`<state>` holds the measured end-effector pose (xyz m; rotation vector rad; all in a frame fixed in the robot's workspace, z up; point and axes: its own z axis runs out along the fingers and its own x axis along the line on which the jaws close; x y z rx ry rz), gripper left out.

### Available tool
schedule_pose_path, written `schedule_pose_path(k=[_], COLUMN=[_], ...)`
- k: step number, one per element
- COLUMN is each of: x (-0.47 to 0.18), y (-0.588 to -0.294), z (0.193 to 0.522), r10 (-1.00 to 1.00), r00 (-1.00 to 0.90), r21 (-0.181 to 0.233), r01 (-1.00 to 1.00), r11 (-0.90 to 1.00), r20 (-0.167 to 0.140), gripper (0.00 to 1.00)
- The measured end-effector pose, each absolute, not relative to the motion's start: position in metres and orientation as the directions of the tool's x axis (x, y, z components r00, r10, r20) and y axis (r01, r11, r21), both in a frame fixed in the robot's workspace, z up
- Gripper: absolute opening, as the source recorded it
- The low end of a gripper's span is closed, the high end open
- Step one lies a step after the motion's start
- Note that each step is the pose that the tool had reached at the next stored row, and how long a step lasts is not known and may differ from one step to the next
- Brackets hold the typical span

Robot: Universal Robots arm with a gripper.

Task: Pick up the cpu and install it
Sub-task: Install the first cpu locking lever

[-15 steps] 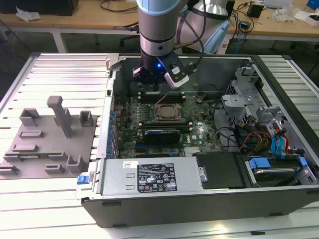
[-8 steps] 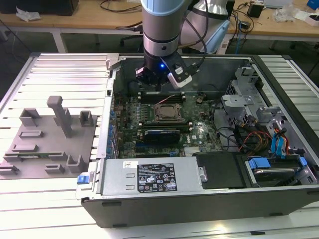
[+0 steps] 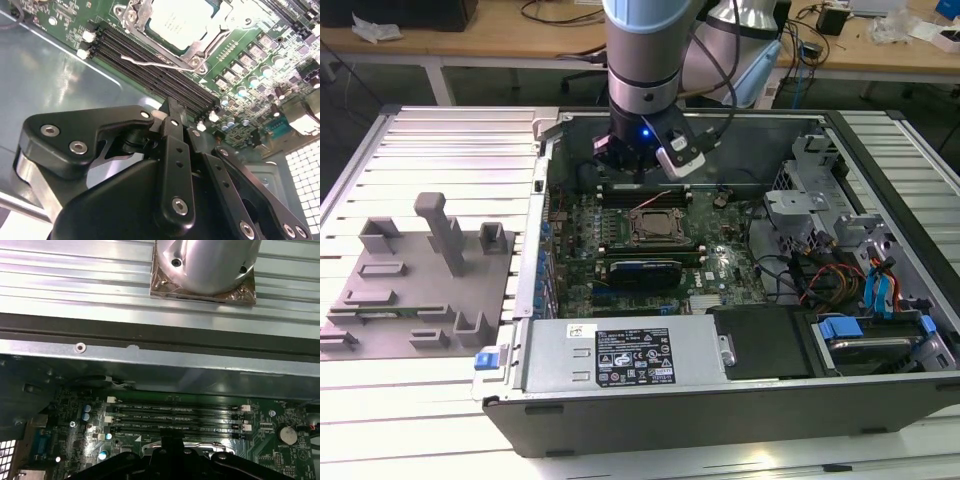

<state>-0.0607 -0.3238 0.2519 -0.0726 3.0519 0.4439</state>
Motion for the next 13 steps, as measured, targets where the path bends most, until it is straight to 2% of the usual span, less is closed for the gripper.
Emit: schedule_pose_path(k=[6, 13], x=[-0.0606, -0.0606], y=[-0.3239, -0.3240], z=[0.2516, 0.2516], r10=[-0.015, -0.016], r00=[-0.998, -0.998], r21=[0.272, 0.229], r01=[-0.031, -0.030], r11=[0.962, 0.973], r20=[-0.063, -0.062], gripper=[0.11, 0.11])
